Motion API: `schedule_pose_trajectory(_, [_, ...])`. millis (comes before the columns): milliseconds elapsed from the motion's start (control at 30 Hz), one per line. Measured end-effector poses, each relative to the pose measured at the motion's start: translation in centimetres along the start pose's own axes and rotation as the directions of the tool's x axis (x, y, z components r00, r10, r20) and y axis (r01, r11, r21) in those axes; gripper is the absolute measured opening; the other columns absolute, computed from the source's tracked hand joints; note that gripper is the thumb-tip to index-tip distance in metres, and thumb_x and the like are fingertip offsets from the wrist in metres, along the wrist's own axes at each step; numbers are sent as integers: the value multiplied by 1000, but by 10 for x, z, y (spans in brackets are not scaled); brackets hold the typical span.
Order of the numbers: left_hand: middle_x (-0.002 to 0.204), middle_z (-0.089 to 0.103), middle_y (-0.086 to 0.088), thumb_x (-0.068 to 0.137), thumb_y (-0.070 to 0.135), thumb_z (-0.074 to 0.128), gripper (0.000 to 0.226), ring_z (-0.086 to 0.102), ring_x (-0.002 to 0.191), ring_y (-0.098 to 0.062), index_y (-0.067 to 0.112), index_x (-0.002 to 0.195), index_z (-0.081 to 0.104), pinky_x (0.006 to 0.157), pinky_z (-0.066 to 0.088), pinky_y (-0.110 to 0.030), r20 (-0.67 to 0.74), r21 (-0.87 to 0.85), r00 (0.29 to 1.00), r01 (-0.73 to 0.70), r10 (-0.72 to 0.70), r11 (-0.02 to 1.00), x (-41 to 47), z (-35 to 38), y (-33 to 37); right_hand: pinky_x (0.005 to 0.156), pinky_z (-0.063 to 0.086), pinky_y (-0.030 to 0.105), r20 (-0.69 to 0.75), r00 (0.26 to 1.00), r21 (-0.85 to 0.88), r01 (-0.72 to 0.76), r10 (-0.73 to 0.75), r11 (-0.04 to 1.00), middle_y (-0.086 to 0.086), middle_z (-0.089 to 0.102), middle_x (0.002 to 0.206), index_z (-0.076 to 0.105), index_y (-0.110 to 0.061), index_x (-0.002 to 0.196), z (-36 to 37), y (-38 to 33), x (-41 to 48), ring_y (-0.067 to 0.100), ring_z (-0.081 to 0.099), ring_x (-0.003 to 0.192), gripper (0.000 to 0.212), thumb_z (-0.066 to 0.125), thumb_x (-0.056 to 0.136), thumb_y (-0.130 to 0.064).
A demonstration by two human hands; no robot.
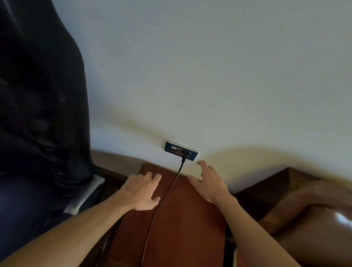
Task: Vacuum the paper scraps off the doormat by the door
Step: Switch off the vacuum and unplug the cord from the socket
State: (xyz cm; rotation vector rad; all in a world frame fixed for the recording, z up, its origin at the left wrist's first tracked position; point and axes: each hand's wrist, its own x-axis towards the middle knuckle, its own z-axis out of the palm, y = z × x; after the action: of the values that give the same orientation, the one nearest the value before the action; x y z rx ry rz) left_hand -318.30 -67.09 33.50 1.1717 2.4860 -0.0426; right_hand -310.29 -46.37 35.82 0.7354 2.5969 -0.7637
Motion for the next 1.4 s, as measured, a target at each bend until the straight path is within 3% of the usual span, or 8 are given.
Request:
schedule_pose_trajectory(233, [118, 65, 1, 98, 46, 51, 53, 66, 103, -15, 30, 146, 39, 81, 56, -30, -116, -376, 992, 10, -58, 927, 20, 79, 14, 94, 48, 44, -160, 987, 207, 3, 31, 978, 10, 57, 122, 39, -17, 140, 47, -4, 55, 28, 55, 113, 55, 53, 95, -47])
schedule_pose_trajectory(433, [88, 66, 8, 95, 27, 64, 47, 67, 65, -6, 26, 140, 52, 68, 62, -31, -167, -708, 964, 30, -208, 706, 21, 122, 26, 75, 52, 39, -394, 907, 442, 46, 147, 896, 5, 60, 98, 49, -8, 115, 77, -19, 77, 23, 60, 87, 37, 62, 93, -34])
schedule_pose_trajectory(567, [83, 65, 4, 94, 14, 65, 45, 67, 60, -8, 16, 138, 55, 66, 60, -22, -166, -824, 954, 6, -252, 567, 20, 135, 32, 57, 44, 26, -458, 849, 580, 61, 263, 812, 0, 58, 81, 50, -6, 106, 83, -27, 87, 15, 55, 68, 29, 64, 92, -27])
schedule_pose_trajectory(700, [80, 67, -1, 94, 9, 65, 46, 69, 63, -7, 17, 137, 54, 63, 56, -14, -160, -883, 955, -25, -249, 468, 18, 142, 35, 55, 40, 21, -467, 802, 656, 33, 372, 754, -8, 52, 73, 53, -8, 103, 86, -29, 93, 4, 50, 63, 23, 65, 91, -24])
schedule_pose_trajectory(933, [73, 63, 2, 92, 6, 67, 40, 70, 68, -12, 21, 129, 60, 62, 55, -15, -104, -901, 951, 33, -290, 432, 19, 142, 38, 73, 50, 36, -490, 749, 652, -24, 445, 758, -2, 62, 81, 58, -14, 95, 91, -36, 96, 21, 61, 79, 18, 66, 89, -29])
schedule_pose_trajectory(1100, [71, 59, 3, 92, 4, 66, 45, 71, 69, -11, 24, 132, 58, 69, 57, -19, -94, -932, 956, 14, -279, 362, 15, 149, 40, 66, 47, 35, -496, 753, 610, -53, 433, 791, 6, 64, 87, 61, -8, 97, 91, -35, 101, 24, 57, 78, 21, 65, 89, -27])
schedule_pose_trajectory(1267, [70, 54, 3, 91, 1, 65, 46, 69, 73, -13, 33, 124, 60, 69, 61, -38, -79, -944, 947, 29, -310, 329, 15, 154, 38, 57, 35, 32, -522, 765, 553, -33, 378, 832, 6, 55, 73, 59, -4, 83, 92, -32, 102, 25, 49, 68, 19, 64, 89, -22])
schedule_pose_trajectory(1400, [74, 50, 1, 94, 1, 62, 40, 67, 71, -17, 29, 123, 59, 60, 58, -29, -39, -965, 956, 39, -290, 258, 13, 150, 39, 55, 31, 32, -545, 759, 533, -14, 356, 846, 5, 50, 67, 53, -4, 76, 93, -33, 99, 25, 44, 63, 23, 62, 90, -18])
